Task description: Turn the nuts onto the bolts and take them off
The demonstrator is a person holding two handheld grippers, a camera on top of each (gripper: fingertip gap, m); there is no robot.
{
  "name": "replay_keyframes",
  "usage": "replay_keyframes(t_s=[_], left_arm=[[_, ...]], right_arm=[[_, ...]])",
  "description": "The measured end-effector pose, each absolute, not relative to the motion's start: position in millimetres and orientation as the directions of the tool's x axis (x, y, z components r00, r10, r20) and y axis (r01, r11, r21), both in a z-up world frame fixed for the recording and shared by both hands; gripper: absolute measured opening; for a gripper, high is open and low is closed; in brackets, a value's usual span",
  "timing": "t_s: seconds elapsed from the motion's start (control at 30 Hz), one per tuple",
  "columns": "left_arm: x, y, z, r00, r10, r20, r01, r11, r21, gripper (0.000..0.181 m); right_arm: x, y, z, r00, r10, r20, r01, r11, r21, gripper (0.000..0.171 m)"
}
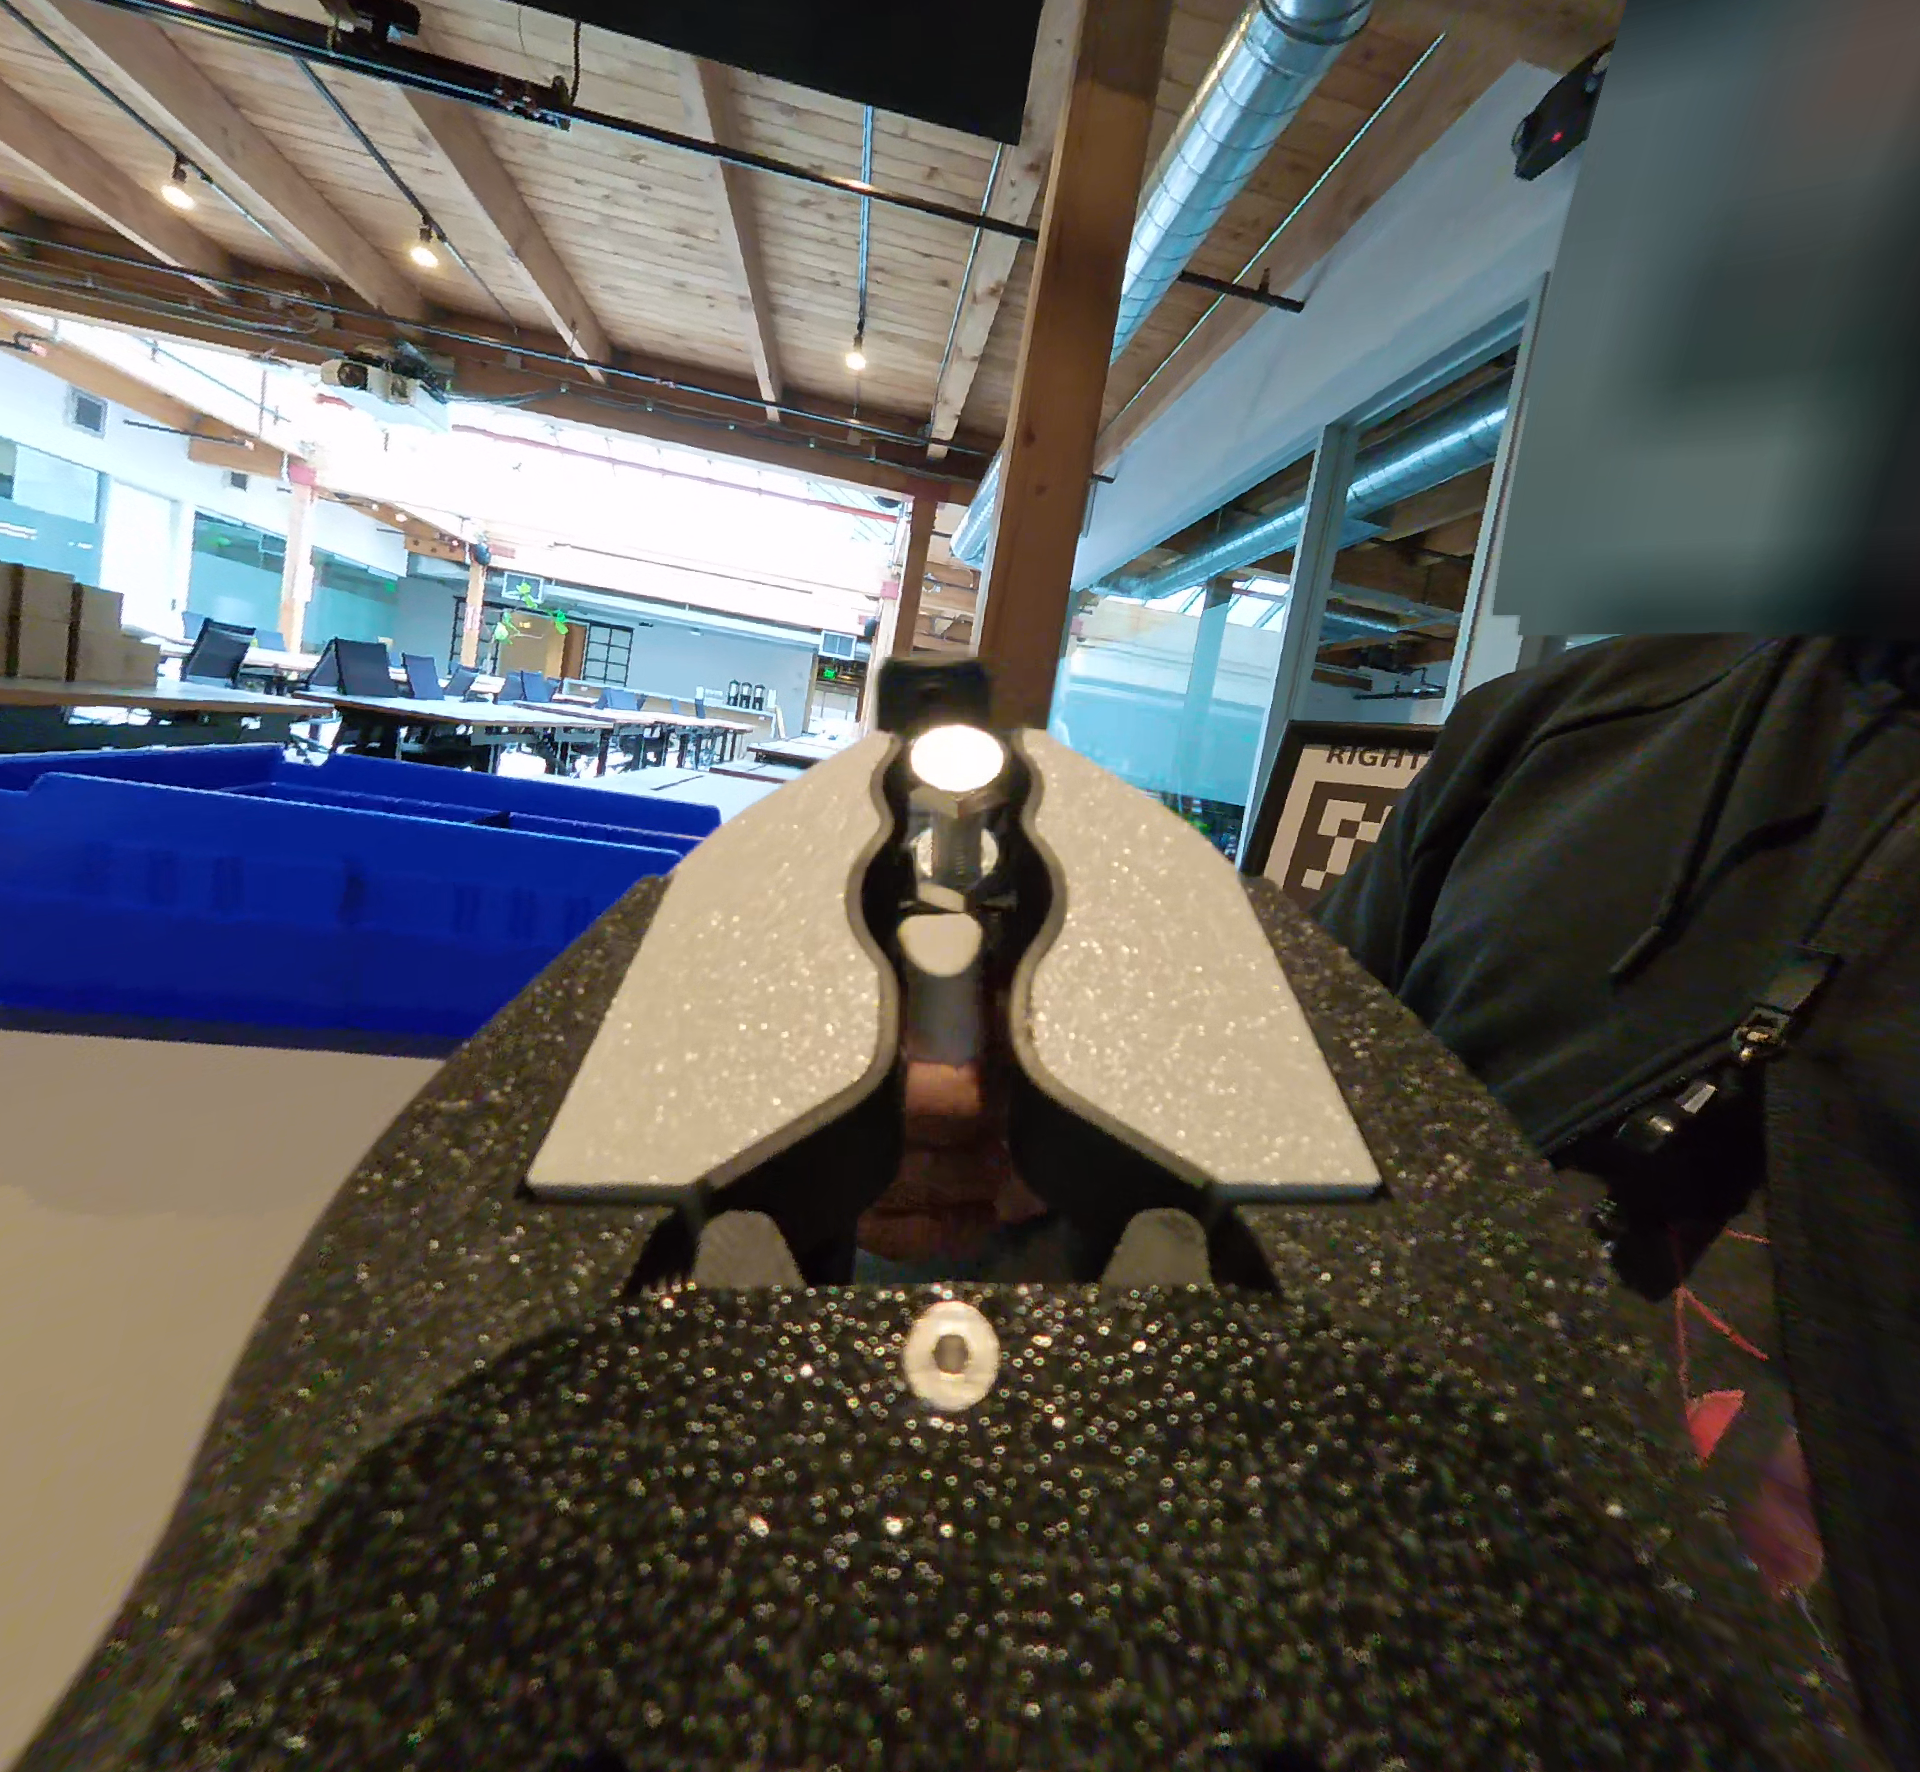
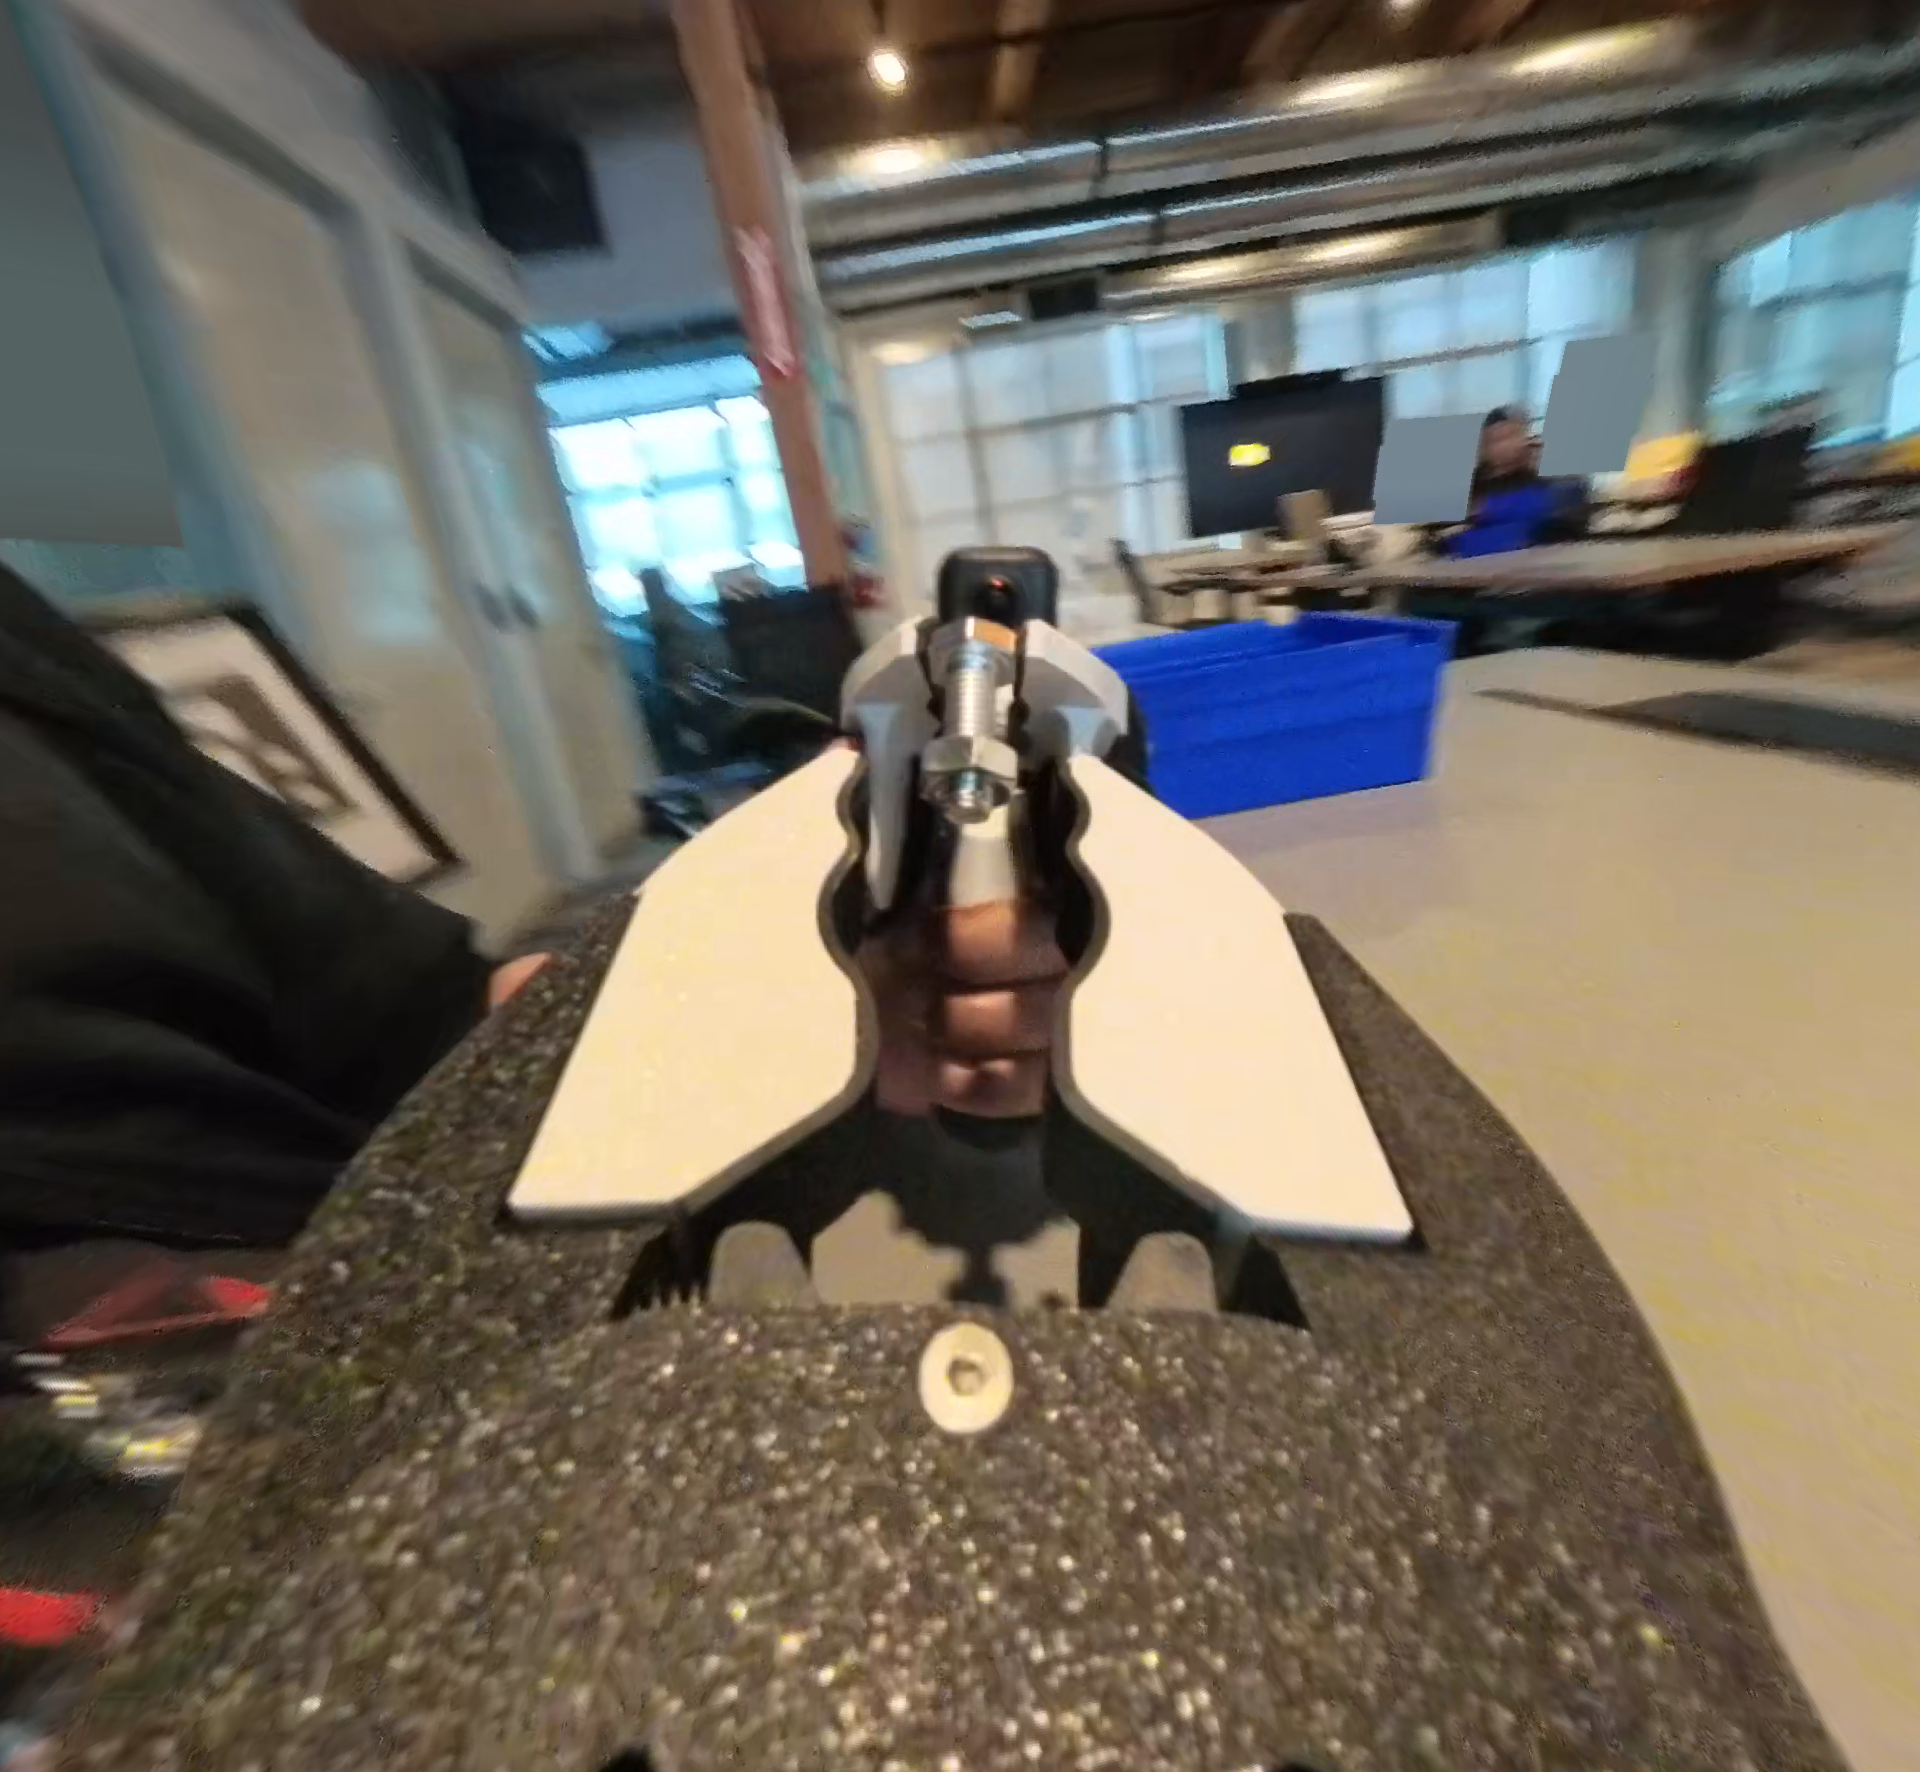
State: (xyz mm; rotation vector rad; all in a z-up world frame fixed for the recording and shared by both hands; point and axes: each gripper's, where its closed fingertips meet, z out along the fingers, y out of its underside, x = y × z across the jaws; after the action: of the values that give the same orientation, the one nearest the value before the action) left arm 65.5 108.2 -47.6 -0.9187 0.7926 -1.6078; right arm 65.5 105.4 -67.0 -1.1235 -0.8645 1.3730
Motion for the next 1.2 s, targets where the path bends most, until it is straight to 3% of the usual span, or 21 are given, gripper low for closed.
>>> replay_keyframes(t_s=[0.13,0.47,0.63,0.77,0.87,0.97,1.07,1.2], left_arm=[[67,102,-46,-0.147,-0.98,0.135,0.46,-0.188,-0.868,0.017],[71,94,-46,-0.174,-0.98,0.1,0.447,-0.169,-0.878,0.017],[72,95,-48,-0.158,-0.983,0.097,0.438,-0.157,-0.885,0.017],[72,106,-52,-0.12,-0.981,0.15,0.427,-0.188,-0.884,0.017],[72,113,-56,-0.091,-0.978,0.188,0.414,-0.209,-0.886,0.017],[71,115,-57,-0.09,-0.976,0.199,0.418,-0.218,-0.882,0.017],[68,113,-52,-0.109,-0.976,0.188,0.442,-0.217,-0.87,0.017],[66,108,-48,-0.129,-0.978,0.164,0.458,-0.206,-0.865,0.017]], right_arm=[[73,104,-60,-0.212,0.903,-0.375,-0.358,-0.429,-0.829,0.032],[65,90,-64,-0.427,0.755,-0.497,-0.247,-0.626,-0.74,0.028],[63,91,-67,-0.293,0.872,-0.391,-0.278,-0.469,-0.838,0.02],[61,104,-74,0.05,0.988,-0.144,-0.248,-0.127,-0.96,0.019],[63,115,-78,0.335,0.93,0.153,-0.099,0.196,-0.976,0.019],[61,118,-80,0.463,0.814,0.35,0.037,0.377,-0.926,0.02],[58,111,-76,0.433,0.837,0.336,-0.006,0.376,-0.927,0.029],[62,112,-72,0.274,0.961,0.043,-0.196,0.099,-0.976,0.038]])
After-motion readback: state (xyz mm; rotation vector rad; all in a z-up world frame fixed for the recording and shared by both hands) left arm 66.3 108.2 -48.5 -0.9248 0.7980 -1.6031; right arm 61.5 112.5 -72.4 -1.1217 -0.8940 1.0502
